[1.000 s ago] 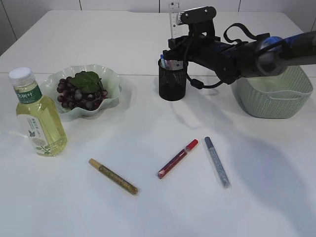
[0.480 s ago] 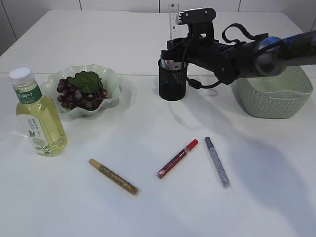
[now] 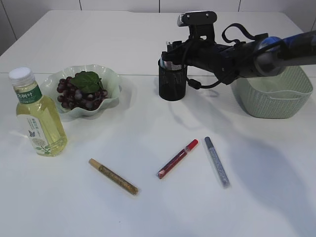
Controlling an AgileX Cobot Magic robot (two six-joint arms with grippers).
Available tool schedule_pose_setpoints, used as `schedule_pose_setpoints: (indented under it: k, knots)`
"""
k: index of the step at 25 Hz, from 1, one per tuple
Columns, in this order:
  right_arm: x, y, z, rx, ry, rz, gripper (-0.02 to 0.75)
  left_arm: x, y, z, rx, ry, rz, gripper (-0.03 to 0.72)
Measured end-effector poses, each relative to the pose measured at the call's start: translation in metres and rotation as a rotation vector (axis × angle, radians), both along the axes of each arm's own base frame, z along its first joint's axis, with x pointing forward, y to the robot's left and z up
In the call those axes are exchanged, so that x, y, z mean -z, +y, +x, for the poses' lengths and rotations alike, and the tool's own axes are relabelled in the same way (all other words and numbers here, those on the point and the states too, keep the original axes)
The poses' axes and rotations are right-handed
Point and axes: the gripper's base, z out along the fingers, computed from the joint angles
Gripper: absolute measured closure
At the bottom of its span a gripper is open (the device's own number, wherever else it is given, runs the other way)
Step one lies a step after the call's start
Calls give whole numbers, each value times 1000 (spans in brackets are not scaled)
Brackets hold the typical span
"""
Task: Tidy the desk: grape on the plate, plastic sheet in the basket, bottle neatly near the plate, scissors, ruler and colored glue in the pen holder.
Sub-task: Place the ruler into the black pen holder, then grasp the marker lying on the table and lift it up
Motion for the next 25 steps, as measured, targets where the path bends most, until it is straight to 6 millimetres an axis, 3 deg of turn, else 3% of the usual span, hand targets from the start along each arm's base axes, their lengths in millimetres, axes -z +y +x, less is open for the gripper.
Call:
schedule_pose_setpoints:
  k: [5, 11, 20, 25]
  knots:
    - [-3, -1, -2, 8, 32, -11, 353, 0, 0, 0, 0, 0, 0, 316]
    - [-42, -5, -18, 39, 153, -62, 353, 0, 0, 0, 0, 0, 0, 316]
    - [-123, -20, -80, 106, 467, -129, 353, 0, 0, 0, 0, 0, 0, 316]
    - [-149, -32, -116, 132, 661, -165, 353, 0, 0, 0, 0, 0, 0, 316]
